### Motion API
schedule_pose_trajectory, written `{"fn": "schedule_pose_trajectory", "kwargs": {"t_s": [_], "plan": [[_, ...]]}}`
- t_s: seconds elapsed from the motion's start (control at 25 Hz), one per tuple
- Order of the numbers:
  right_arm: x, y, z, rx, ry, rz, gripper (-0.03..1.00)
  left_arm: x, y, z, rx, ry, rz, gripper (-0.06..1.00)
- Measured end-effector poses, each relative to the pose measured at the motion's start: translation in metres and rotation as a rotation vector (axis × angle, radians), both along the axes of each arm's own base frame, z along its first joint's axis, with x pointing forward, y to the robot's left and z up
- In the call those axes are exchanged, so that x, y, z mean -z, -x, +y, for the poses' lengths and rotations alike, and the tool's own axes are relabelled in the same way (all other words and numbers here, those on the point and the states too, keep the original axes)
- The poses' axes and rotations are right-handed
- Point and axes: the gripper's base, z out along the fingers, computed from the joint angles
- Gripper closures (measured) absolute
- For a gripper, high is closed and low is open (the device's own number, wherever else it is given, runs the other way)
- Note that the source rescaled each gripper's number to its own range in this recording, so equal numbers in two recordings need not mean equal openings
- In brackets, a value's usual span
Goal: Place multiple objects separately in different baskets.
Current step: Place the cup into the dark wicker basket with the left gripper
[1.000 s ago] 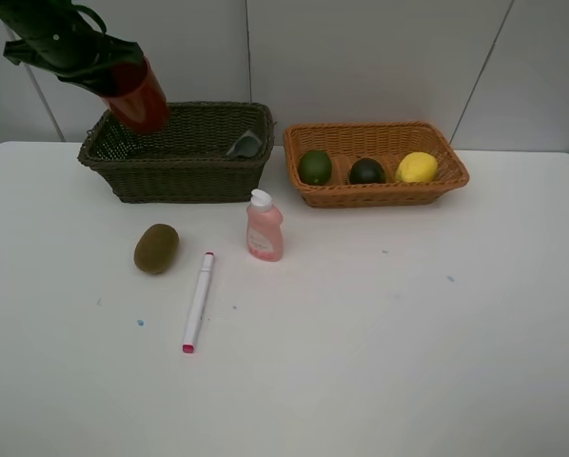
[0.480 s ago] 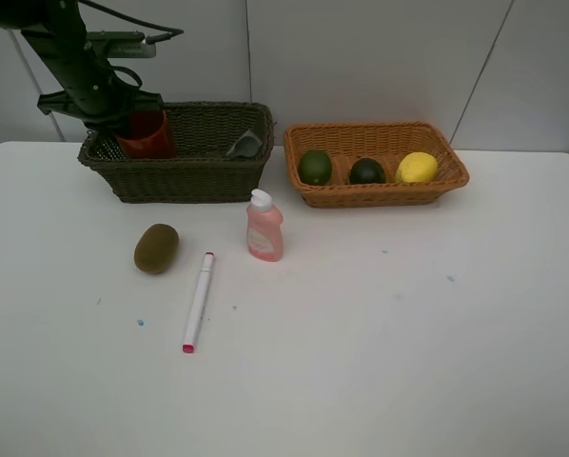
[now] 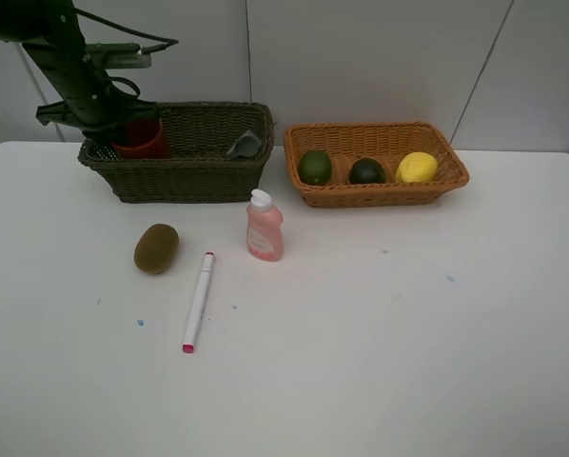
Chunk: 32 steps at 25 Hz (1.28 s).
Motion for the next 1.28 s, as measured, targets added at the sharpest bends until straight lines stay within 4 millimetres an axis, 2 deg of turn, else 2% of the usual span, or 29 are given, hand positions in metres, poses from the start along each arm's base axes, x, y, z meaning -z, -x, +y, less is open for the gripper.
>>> {"fn": "schedule_pose_trajectory", "kwargs": {"t_s": [0.36, 0.44, 0.48, 0.56, 0.64, 0.72, 0.76, 0.88, 1.08, 1.28], "plan": [[0.000, 0.000, 0.000, 0.000, 0.000, 0.000, -0.02, 0.000, -0.001, 0.000, 0.000, 0.005, -0.013, 0.94], [0.000, 0.000, 0.000, 0.000, 0.000, 0.000, -0.02, 0.000, -0.002, -0.001, -0.006, 0.020, -0.018, 0.90], [0.000, 0.000, 0.000, 0.000, 0.000, 0.000, -0.02, -0.001, -0.002, -0.002, -0.007, 0.024, -0.024, 0.83], [0.000, 0.000, 0.000, 0.000, 0.000, 0.000, -0.02, -0.001, -0.003, -0.002, -0.010, 0.032, -0.032, 0.59], [0.000, 0.000, 0.000, 0.000, 0.000, 0.000, -0.02, -0.001, -0.003, -0.002, -0.011, 0.034, -0.033, 0.23], [0.000, 0.000, 0.000, 0.000, 0.000, 0.000, -0.02, -0.001, -0.003, -0.003, -0.012, 0.035, -0.032, 0.04], [0.000, 0.000, 0.000, 0.000, 0.000, 0.000, -0.02, -0.001, -0.003, -0.003, -0.012, 0.035, -0.032, -0.01], [0.000, 0.000, 0.000, 0.000, 0.000, 0.000, -0.02, -0.001, -0.003, -0.003, -0.013, 0.038, -0.029, -0.05], [0.000, 0.000, 0.000, 0.000, 0.000, 0.000, -0.02, -0.006, -0.002, -0.003, -0.013, 0.039, -0.036, -0.05], [0.000, 0.000, 0.000, 0.000, 0.000, 0.000, -0.02, -0.034, 0.003, -0.002, -0.013, 0.044, -0.085, -0.05]]}}
